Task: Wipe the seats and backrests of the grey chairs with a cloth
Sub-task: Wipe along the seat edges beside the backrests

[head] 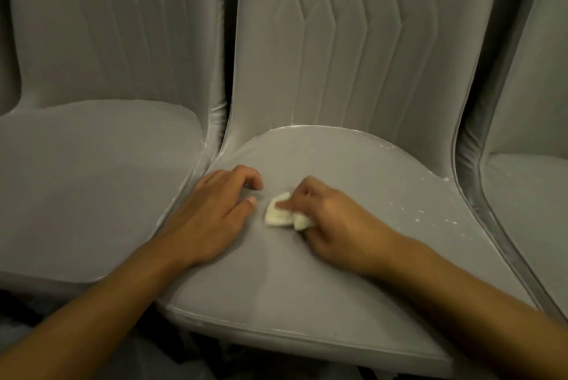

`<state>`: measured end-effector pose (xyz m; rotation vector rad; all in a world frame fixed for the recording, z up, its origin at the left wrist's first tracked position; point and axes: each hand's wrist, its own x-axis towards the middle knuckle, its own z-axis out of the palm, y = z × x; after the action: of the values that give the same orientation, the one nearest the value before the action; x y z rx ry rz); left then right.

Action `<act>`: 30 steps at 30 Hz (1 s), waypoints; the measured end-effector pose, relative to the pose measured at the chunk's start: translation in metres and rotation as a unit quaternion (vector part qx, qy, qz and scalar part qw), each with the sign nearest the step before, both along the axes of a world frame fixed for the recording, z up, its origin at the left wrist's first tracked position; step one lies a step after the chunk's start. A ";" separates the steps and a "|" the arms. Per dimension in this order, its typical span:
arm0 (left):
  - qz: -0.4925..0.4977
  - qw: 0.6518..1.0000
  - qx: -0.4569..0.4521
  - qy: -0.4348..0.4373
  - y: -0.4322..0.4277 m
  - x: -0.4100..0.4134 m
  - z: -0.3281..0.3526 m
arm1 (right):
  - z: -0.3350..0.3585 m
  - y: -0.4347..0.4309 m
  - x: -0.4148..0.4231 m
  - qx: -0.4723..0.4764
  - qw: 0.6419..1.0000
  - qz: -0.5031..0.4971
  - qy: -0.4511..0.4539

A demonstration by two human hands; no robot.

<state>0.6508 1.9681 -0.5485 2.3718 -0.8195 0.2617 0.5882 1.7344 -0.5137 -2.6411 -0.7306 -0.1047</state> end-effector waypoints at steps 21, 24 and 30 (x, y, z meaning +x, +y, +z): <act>0.006 1.000 0.022 -0.004 -0.002 -0.003 0.003 | 0.009 0.025 -0.059 0.022 0.994 0.092 0.052; 0.008 1.000 0.018 -0.006 -0.003 -0.003 0.003 | 0.013 0.025 -0.083 0.055 0.979 0.155 0.123; 0.006 0.999 0.031 -0.011 -0.003 -0.003 0.003 | 0.031 0.001 -0.053 0.126 0.990 0.051 0.029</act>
<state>0.6474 1.9651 -0.5451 2.4355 -0.8353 0.2721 0.5351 1.7357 -0.4831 -2.3532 -0.7774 -0.0861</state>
